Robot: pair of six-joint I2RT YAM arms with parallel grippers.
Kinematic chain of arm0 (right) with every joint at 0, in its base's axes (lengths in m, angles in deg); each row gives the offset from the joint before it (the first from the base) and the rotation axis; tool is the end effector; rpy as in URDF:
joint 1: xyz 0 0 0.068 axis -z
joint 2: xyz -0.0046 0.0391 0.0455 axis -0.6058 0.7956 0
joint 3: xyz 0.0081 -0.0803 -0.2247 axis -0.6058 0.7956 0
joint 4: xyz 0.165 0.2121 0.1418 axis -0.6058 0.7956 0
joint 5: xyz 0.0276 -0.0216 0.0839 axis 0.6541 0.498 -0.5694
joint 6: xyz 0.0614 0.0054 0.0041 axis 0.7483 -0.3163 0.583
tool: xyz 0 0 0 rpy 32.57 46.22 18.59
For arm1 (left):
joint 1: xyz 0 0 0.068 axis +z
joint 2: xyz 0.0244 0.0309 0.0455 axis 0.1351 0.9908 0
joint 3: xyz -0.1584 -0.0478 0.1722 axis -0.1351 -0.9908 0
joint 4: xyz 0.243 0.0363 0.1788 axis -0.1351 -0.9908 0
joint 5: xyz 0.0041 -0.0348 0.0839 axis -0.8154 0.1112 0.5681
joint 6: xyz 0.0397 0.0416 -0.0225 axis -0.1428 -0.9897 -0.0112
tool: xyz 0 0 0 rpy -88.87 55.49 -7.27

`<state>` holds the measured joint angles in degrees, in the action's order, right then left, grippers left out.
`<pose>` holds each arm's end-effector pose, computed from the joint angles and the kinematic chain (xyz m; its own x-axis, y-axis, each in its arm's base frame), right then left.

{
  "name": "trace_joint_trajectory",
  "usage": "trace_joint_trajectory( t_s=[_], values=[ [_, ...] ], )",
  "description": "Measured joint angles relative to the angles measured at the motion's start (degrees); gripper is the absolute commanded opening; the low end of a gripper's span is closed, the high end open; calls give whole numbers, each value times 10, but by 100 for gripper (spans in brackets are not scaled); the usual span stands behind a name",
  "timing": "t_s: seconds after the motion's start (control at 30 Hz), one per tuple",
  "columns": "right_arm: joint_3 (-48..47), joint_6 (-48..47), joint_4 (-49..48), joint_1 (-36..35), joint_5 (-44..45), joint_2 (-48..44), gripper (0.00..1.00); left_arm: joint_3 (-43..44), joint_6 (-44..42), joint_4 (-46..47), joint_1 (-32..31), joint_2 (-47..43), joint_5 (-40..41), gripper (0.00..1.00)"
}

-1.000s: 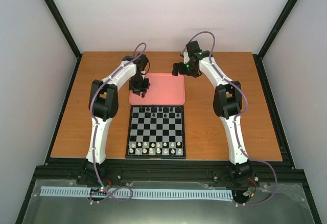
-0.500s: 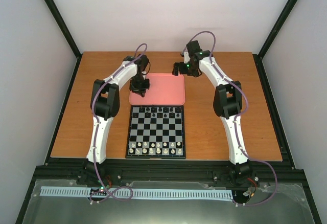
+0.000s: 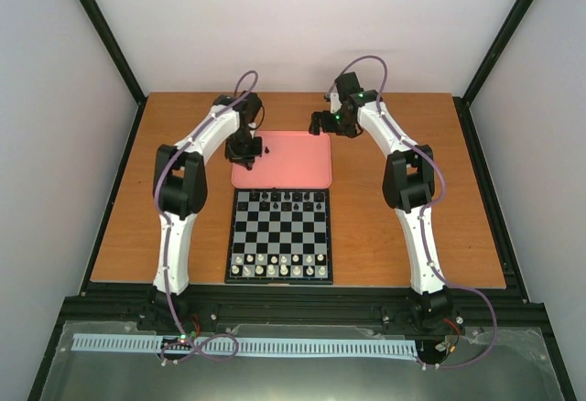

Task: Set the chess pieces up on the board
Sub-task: Pick up the chess piece from the storage box, then place the chess piece on the chessboard.

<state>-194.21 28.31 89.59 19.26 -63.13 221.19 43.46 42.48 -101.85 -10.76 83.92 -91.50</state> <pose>0.5208 0.1848 0.1595 -0.8976 -0.1172 -0.4249 -0.2845 0.8904 0.3553 0.4519 -0.1533 0.1440 -0.9979 -0.0537 -0.0352 -0.0516 0.9971 -0.0565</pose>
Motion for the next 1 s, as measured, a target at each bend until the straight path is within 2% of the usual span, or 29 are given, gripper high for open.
trace_joint_trajectory(
  t_s=[0.27, 0.5, 1.0],
  values=[
    [0, 0, 0, 0, -4, 0, 100, -144, 10, -1, 3, -152, 16, 8],
    [0, 0, 0, 0, -5, 0, 100, -248, 26, 10, 5, -185, 8, 9],
    [8, 0, 0, 0, -6, 0, 100, -270, 38, 47, 7, -186, -30, 9]
  ],
)
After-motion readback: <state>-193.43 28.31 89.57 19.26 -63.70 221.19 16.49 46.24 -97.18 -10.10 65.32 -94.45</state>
